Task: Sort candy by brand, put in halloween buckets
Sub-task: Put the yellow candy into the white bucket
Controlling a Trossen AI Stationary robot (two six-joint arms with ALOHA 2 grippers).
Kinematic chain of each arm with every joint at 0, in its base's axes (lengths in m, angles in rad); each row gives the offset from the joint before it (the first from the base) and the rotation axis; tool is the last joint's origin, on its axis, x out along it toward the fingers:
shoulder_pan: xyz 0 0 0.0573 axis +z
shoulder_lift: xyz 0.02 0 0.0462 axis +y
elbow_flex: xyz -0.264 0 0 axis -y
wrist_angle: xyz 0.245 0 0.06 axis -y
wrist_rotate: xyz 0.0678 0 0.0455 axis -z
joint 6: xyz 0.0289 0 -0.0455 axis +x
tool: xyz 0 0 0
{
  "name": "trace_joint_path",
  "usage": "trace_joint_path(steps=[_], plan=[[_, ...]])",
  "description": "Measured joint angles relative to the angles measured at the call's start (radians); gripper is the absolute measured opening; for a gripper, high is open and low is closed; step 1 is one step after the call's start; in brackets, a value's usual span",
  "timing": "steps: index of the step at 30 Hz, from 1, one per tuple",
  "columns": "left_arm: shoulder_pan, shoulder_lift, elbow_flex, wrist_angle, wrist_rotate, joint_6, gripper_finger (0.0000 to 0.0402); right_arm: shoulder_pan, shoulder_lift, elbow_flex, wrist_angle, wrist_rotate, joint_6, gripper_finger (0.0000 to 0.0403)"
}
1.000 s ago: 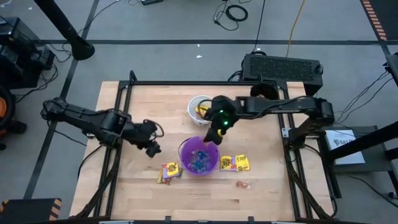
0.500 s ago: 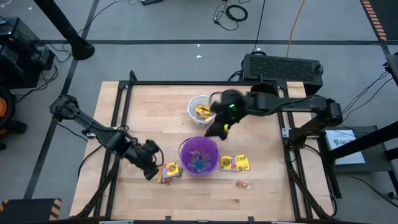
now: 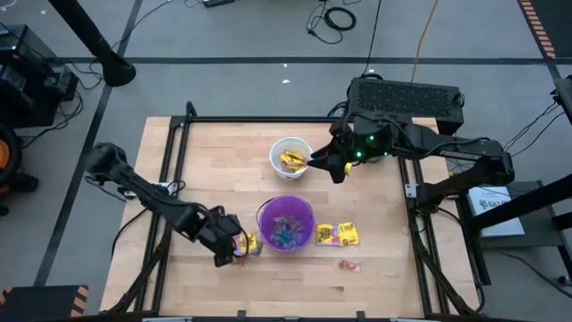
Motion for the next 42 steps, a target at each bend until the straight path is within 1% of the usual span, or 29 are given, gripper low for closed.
trace_joint_path(steps=[3,5,8,13,17,21,26,29,32,34,36,40,42], plan=[[0.006,0.036,-0.033,0.064,0.011,0.052,0.0306,-0.001,0.001,0.0,-0.005,-0.003,-0.001,0.0169],[0.013,0.059,-0.055,0.088,0.043,0.071,0.03,-0.001,0.002,0.0,-0.017,-0.004,-0.002,0.0169],[0.021,0.08,-0.079,0.112,0.057,0.099,0.029,-0.001,0.002,0.0,-0.042,-0.007,-0.001,0.0169],[0.05,0.084,-0.117,0.198,0.087,0.119,0.0259,0.001,0.002,0.0,-0.083,-0.033,-0.006,0.0169],[0.077,0.085,-0.122,0.224,0.099,0.151,0.0219,0.001,0.002,0.0,-0.103,-0.035,-0.008,0.0169],[0.099,0.124,-0.122,0.266,0.118,0.218,0.0169,0.001,0.002,0.0,-0.106,-0.035,-0.025,0.0169],[0.128,0.167,-0.117,0.276,0.188,0.23,0.0098,0.001,0.002,0.0,-0.121,-0.035,-0.029,0.0169],[0.141,0.157,-0.116,0.274,0.211,0.222,0.0054,0.001,0.002,0.0,-0.124,-0.035,-0.036,0.0169],[0.158,0.125,-0.096,0.221,0.23,0.22,0.0018,0.001,0.002,0.0,-0.124,-0.035,-0.05,0.0169],[0.168,0.091,-0.064,0.185,0.232,0.22,0.0007,-0.003,0.002,0.0,-0.124,-0.034,-0.058,0.0169],[0.18,0.053,-0.023,0.136,0.233,0.22,0.0005,-0.009,0.002,0.0,-0.124,-0.034,-0.059,0.0169],[0.202,-0.024,0.049,-0.026,0.234,0.22,0.0008,-0.029,0.002,0.0,-0.123,-0.033,-0.062,0.0169],[0.215,-0.079,0.102,-0.111,0.252,0.219,0.0009,-0.042,0.002,0.0,-0.119,-0.034,-0.063,0.0169]])
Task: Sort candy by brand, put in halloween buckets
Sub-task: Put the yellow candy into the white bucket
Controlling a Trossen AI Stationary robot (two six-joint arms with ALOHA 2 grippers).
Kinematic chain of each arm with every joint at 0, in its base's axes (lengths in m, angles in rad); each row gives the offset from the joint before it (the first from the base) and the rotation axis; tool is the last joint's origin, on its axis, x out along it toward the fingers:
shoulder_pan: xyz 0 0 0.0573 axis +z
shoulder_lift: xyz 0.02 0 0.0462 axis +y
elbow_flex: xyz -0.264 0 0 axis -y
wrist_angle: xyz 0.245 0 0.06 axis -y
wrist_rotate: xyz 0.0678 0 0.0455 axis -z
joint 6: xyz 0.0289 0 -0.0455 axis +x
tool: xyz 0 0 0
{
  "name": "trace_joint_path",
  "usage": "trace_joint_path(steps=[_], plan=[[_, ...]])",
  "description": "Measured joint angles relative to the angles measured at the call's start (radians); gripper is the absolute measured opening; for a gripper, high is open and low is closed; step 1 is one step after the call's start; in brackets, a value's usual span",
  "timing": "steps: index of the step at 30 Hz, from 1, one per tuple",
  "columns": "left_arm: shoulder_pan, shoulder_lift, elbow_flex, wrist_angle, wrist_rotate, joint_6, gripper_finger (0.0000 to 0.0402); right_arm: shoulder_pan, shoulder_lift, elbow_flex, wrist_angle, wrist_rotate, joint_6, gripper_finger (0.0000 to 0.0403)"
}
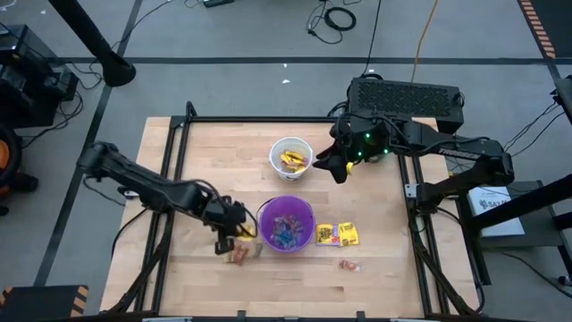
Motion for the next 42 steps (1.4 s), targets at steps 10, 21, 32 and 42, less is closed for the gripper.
trace_joint_path(steps=[10,21,32,42], plan=[[0.099,-0.216,0.283,-0.201,-0.278,-0.077,0.001,-0.059,0.0,0.0,0.121,0.001,-0.031,0.0169],[0.323,-0.342,0.392,0.478,-0.404,-0.041,0.0011,-0.098,0.0,0.0,0.311,0.007,-0.006,0.0169],[0.431,-0.337,0.391,0.805,-0.431,-0.052,0.0011,-0.097,0.0,0.0,0.332,0.011,0.048,0.0169],[0.429,-0.306,0.391,0.737,-0.434,0.277,0.0011,-0.094,0.0,0.0,0.275,0.005,0.106,0.0169]])
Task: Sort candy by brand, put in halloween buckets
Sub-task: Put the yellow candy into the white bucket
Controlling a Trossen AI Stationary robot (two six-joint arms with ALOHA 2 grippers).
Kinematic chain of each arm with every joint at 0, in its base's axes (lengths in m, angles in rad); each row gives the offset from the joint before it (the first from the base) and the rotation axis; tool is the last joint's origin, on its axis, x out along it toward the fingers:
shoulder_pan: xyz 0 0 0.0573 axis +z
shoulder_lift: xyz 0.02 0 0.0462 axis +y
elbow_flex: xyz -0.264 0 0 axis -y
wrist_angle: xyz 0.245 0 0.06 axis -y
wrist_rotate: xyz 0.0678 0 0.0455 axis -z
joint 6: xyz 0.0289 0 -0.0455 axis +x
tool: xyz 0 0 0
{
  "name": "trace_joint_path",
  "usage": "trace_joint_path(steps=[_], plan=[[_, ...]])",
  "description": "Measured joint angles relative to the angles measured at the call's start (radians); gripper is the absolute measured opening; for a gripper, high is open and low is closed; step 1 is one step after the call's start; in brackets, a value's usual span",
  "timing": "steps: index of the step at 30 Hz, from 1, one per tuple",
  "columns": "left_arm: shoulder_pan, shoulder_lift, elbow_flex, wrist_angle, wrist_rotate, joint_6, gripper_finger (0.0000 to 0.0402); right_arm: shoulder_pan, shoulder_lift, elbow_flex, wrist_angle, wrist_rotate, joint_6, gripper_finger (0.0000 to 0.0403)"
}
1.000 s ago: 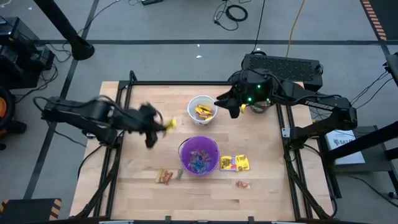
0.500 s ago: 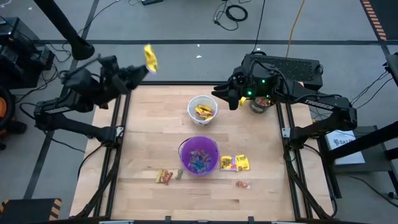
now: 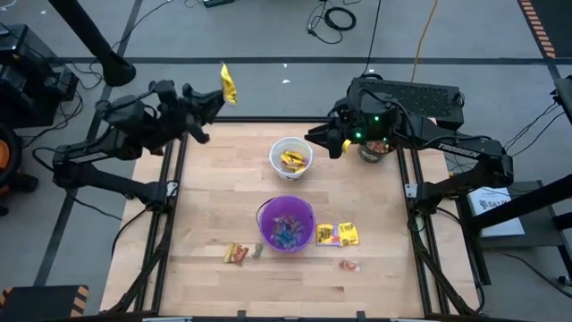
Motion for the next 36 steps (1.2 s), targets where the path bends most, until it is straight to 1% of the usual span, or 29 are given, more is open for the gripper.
trace_joint_path(steps=[6,9,12,17,19,20,22,26,29,33,36], plan=[[0.0,0.025,0.0,-0.016,0.003,0.524,0.0011,0.0,0.0,0.0,-0.042,0.0,0.02,0.0169],[0.0,0.034,0.0,0.003,0.002,0.723,0.0011,0.0,0.0,0.0,-0.042,0.0,0.02,0.0169],[0.0,0.035,0.0,0.001,0.001,0.799,0.0011,0.0,0.0,0.0,-0.042,0.0,0.02,0.0169],[0.0,0.036,0.0,-0.004,0.001,0.799,0.0011,0.0,0.0,0.0,-0.042,0.0,0.02,0.0169],[0.0,0.036,0.0,-0.004,0.001,0.779,0.0011,0.0,0.0,0.0,-0.042,0.0,0.018,0.0169],[0.0,0.036,0.0,-0.004,0.001,0.742,0.0011,0.0,0.0,0.0,-0.041,0.0,0.015,0.0169],[0.004,0.036,0.0,-0.004,-0.002,0.589,0.0011,0.0,0.0,0.0,-0.041,0.0,0.014,0.0169],[0.017,0.036,0.0,-0.006,-0.04,0.246,0.0011,0.0,0.0,0.0,-0.041,0.0,0.013,0.0169],[0.017,0.036,0.0,-0.006,-0.051,0.063,0.0011,0.0,0.0,0.0,-0.041,0.0,0.012,0.0169],[0.016,0.044,0.0,-0.001,-0.072,-0.063,0.0011,0.0,0.0,0.0,-0.041,0.0,0.012,0.0169],[0.016,0.053,-0.001,-0.003,-0.078,-0.091,0.0011,0.0,0.0,0.0,-0.041,0.0,0.022,0.0169]])
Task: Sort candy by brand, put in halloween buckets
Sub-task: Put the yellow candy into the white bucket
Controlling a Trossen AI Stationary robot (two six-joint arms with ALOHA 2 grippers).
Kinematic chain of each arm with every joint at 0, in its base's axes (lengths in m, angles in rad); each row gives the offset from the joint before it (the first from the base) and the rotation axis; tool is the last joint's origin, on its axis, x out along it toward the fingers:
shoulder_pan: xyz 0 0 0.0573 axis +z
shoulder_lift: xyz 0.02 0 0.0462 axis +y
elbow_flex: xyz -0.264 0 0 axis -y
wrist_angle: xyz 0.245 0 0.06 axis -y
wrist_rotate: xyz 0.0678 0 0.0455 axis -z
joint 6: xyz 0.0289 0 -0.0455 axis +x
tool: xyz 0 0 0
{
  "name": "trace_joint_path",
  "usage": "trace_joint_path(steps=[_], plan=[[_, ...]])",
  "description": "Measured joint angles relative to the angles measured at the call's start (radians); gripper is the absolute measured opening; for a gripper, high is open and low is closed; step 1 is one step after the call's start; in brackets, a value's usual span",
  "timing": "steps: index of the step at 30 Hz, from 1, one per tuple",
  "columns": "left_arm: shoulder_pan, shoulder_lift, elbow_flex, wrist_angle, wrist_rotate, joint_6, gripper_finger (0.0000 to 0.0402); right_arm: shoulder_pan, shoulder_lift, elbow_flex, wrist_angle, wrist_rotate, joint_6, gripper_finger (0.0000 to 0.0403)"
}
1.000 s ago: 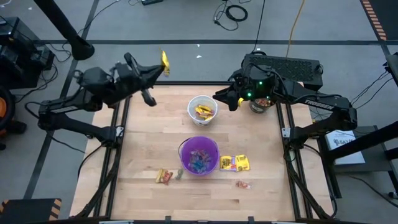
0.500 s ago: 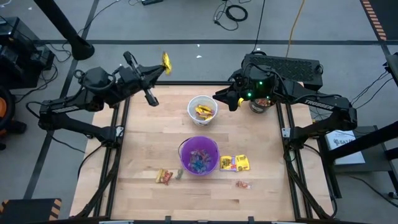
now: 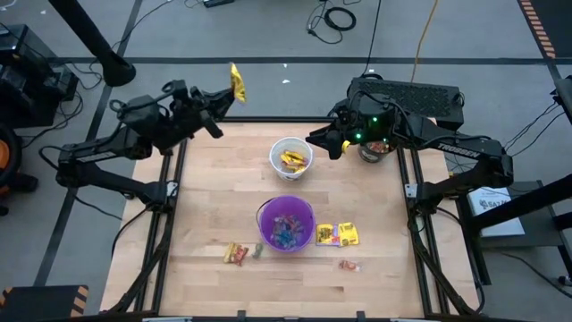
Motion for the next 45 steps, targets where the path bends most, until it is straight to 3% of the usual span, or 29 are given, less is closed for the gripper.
trace_joint_path(steps=[10,19,22,25,27,35,41,45], plan=[[0.032,0.152,0.0,-0.026,0.001,-0.003,0.0011,-0.001,-0.011,0.0,0.025,-0.036,0.015,0.0169],[0.084,0.34,0.0,-0.351,0.011,-0.047,0.0011,-0.021,-0.114,0.0,-0.059,-0.049,-0.055,0.0169],[0.101,0.403,0.0,-0.42,0.084,-0.079,0.0011,-0.036,-0.15,0.0,-0.114,-0.045,-0.083,0.0169],[0.129,0.474,0.0,-0.423,0.264,-0.052,0.0017,-0.047,-0.175,0.0,-0.181,-0.003,-0.105,0.0169],[0.148,0.523,0.0,-0.422,0.348,-0.082,0.0028,-0.052,-0.186,0.0,-0.22,0.025,-0.12,0.0169],[0.198,0.654,0.0,-0.435,0.346,-0.172,0.0096,-0.081,-0.192,0.0,-0.277,0.03,-0.16,0.0169],[0.224,0.62,0.0,-0.434,0.351,-0.264,0.0182,-0.081,-0.192,0.0,-0.28,0.029,-0.189,0.0169],[0.224,0.544,0.035,-0.446,0.36,-0.263,0.0214,-0.082,-0.192,0.0,-0.298,0.029,-0.194,0.0169]])
